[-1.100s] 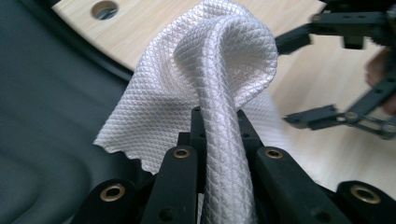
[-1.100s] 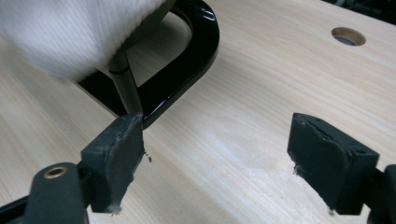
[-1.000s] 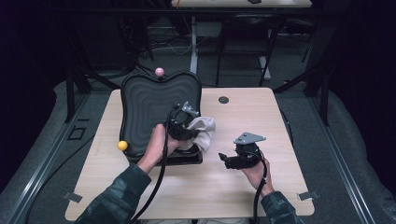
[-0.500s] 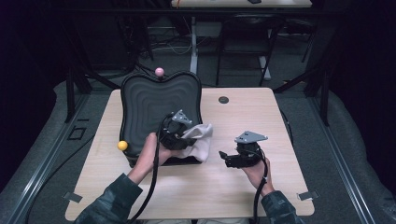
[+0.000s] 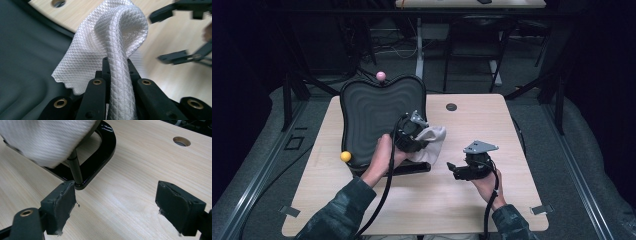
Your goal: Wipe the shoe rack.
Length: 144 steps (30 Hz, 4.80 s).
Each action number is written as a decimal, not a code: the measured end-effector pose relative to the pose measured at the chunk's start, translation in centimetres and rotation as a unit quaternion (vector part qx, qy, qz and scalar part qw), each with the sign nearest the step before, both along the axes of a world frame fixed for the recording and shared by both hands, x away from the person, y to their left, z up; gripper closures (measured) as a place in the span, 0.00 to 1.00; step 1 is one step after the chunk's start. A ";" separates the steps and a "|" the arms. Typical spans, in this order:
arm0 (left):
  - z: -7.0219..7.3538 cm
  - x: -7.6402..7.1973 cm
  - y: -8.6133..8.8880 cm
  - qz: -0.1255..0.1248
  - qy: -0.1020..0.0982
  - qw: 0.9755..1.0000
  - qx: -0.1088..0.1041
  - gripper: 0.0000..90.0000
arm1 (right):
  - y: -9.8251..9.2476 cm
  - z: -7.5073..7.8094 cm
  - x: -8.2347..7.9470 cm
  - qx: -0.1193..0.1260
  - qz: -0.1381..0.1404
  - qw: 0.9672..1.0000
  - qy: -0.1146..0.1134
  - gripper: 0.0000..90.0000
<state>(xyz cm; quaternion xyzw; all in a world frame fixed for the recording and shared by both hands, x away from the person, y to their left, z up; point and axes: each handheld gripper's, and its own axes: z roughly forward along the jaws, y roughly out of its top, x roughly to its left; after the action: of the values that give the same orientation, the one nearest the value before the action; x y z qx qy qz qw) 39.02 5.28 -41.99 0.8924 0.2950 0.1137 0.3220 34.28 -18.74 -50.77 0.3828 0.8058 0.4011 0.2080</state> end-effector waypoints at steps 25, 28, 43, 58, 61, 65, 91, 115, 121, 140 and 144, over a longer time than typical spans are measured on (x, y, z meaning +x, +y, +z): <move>-3.7 -3.5 7.4 0.075 0.007 0.997 -0.012 0.92 | 2.2 2.5 -0.4 0.010 0.021 0.999 -0.031 0.22; -4.1 -3.4 6.6 0.068 0.010 0.997 -0.017 0.91 | 3.6 3.1 -0.2 0.014 0.035 0.998 -0.043 0.29; -4.4 -3.3 5.2 0.045 0.010 0.998 -0.033 0.91 | 7.8 4.1 3.3 0.034 0.060 0.997 -0.040 0.62; -5.0 -4.7 4.9 0.057 -0.018 0.996 -0.068 0.91 | 7.6 3.3 1.5 0.051 0.034 0.997 -0.037 0.68; -5.0 -4.8 4.8 0.054 -0.023 0.996 -0.060 0.91 | 7.7 3.2 1.4 0.051 0.035 0.997 -0.041 0.67; -5.1 -4.7 5.3 0.060 -0.028 0.997 -0.047 0.92 | 7.8 3.2 1.3 0.038 0.040 0.997 -0.051 0.67; -4.9 -6.0 14.2 0.164 -0.031 0.984 -0.057 0.92 | 7.8 3.1 1.2 0.026 0.043 0.997 -0.052 0.67; -5.0 -6.7 17.8 0.216 -0.037 0.975 -0.048 0.92 | 7.8 3.0 1.3 0.022 0.043 0.998 -0.050 0.66; -5.0 -6.6 17.0 0.203 -0.037 0.977 -0.055 0.92 | 7.8 3.0 1.3 0.022 0.044 0.998 -0.050 0.66; -5.6 -4.6 10.9 0.145 -0.036 0.987 -0.065 0.92 | 7.7 2.9 1.4 0.027 0.042 0.998 -0.046 0.66; -5.5 -4.3 9.6 0.133 -0.039 0.988 -0.072 0.92 | 7.7 2.8 1.4 0.025 0.042 0.998 -0.046 0.66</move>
<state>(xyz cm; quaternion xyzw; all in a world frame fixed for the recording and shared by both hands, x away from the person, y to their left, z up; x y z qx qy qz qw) 34.71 14.83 -47.53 0.8144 0.4057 0.1688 0.3790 35.63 -11.01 -47.92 0.3349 0.8004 0.4470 0.2178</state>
